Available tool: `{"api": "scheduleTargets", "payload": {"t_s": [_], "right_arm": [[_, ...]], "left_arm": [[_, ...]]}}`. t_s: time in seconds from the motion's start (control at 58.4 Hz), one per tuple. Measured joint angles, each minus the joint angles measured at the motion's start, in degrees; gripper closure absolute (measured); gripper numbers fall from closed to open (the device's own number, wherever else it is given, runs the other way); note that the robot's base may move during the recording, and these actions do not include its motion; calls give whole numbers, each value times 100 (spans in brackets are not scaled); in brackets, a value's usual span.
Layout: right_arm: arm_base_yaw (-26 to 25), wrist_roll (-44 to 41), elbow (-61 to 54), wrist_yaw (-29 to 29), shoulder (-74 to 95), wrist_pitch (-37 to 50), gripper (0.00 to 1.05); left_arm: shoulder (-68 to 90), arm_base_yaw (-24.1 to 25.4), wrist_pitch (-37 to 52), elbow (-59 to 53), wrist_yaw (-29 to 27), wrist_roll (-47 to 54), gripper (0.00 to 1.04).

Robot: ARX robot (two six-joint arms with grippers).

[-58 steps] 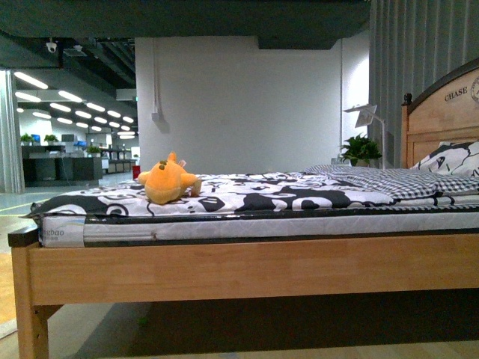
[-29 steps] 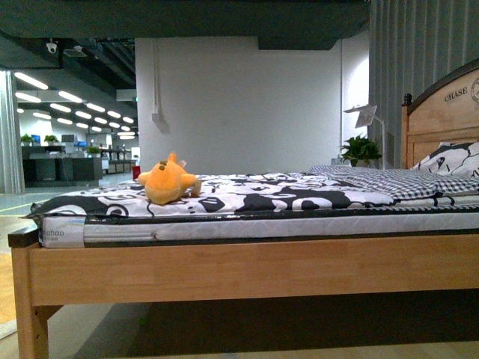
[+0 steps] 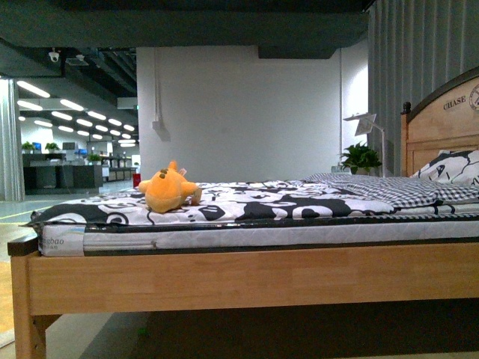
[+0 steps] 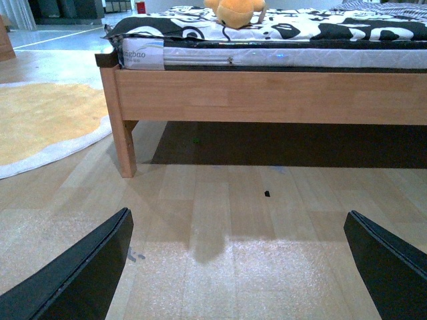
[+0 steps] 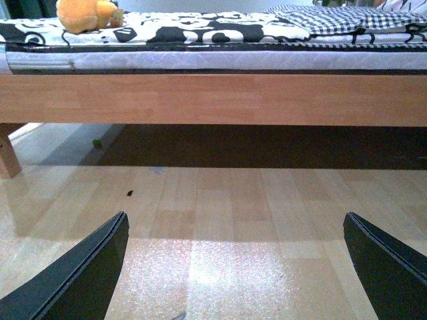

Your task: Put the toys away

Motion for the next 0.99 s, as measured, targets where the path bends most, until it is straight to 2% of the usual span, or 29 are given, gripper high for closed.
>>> {"api": "scheduleTargets", "payload": {"t_s": [0.994], "right_arm": [[0, 0, -2, 2, 0, 0, 6]], "left_arm": [[0, 0, 0, 0, 4, 0, 6]]}}
